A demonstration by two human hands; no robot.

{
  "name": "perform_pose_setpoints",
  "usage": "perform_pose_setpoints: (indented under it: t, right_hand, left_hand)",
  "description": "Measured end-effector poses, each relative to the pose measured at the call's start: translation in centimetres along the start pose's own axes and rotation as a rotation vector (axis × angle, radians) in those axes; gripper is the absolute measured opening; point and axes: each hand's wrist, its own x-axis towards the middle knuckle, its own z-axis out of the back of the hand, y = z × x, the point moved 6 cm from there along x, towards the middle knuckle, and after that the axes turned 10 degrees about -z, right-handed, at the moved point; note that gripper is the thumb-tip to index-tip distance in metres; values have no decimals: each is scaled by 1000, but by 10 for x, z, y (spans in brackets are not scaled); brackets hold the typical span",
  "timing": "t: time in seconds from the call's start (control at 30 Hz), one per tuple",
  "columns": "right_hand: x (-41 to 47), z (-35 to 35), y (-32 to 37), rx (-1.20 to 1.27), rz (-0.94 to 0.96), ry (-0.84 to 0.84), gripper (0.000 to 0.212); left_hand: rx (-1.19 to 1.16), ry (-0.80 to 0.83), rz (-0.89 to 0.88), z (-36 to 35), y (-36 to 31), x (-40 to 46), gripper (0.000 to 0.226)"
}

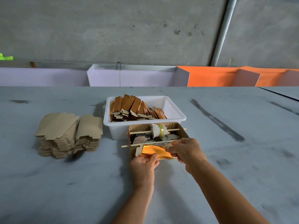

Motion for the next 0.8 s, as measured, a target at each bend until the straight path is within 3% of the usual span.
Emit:
perform_pose_setpoints:
  t: [0.8]
  right_hand:
    - [15,-2,-26,110,10,-47,17]
  left_hand:
    - [-83,-4,139,-2,-4,-14,12]
